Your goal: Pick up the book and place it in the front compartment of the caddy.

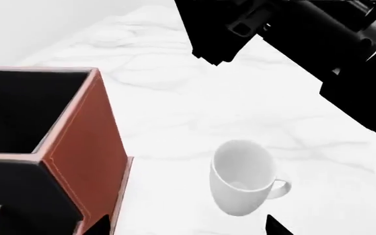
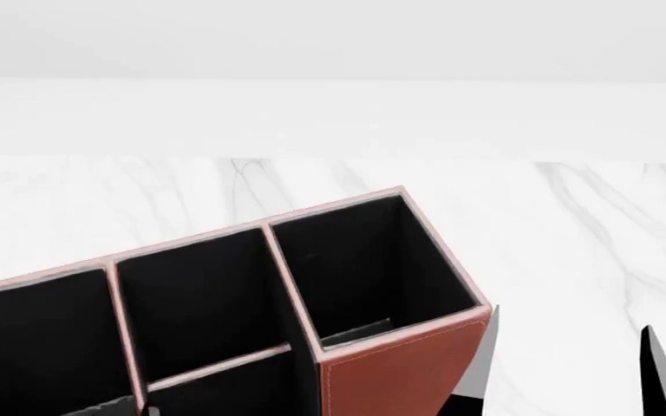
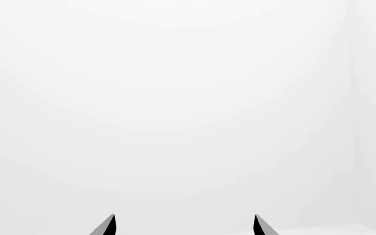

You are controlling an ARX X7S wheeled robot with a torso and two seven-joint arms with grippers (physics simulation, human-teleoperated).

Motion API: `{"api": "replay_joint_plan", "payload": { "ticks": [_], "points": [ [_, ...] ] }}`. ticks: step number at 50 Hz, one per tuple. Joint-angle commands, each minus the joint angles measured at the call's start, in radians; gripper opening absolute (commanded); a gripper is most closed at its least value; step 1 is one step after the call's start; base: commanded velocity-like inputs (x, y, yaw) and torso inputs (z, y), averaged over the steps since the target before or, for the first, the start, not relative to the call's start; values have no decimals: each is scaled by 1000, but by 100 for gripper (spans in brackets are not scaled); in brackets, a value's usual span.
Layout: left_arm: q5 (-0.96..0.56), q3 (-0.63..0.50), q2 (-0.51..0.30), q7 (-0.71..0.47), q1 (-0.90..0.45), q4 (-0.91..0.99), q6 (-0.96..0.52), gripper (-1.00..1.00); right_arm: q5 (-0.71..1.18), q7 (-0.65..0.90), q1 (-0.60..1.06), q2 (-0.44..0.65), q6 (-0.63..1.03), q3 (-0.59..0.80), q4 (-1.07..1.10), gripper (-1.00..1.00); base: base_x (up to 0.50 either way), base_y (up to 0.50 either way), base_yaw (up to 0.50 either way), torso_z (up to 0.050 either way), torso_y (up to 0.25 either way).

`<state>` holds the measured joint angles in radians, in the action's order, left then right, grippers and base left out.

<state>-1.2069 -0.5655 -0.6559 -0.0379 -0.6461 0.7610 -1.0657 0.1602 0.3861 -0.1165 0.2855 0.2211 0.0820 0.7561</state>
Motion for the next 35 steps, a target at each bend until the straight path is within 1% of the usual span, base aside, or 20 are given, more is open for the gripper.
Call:
{"api": "replay_joint_plan", "payload": {
  "ticks": [1, 7, 14, 18, 21, 26, 35],
  "points": [
    [46, -77, 28, 49, -61, 1, -106, 100, -7, -38, -1, -15, -18, -16, -7, 100, 0, 0, 0, 0, 0],
    [69, -118, 35, 57, -72, -8, -127, 100, -5, -34, -3, -12, -20, -17, -3, 100, 0, 0, 0, 0, 0],
    [127, -199, 27, 76, -85, 5, -161, 100, -2, -28, -5, -7, -13, -15, 11, 100, 0, 0, 0, 0, 0],
    [151, -226, 23, 74, -85, 9, -168, 100, -2, -24, -6, -4, -13, -14, 14, 100, 0, 0, 0, 0, 0],
    [140, -227, 30, 58, -83, -5, -183, 100, -2, -21, -6, -3, -11, -11, 17, 100, 0, 0, 0, 0, 0],
    [173, -266, 31, 66, -79, -20, -185, 100, 2, -16, -5, 1, -3, -13, 27, 100, 0, 0, 0, 0, 0],
    [166, -272, 47, 62, -83, -35, -185, 100, 6, -13, -3, 6, -14, -11, 15, 100, 0, 0, 0, 0, 0]
  ]
}}
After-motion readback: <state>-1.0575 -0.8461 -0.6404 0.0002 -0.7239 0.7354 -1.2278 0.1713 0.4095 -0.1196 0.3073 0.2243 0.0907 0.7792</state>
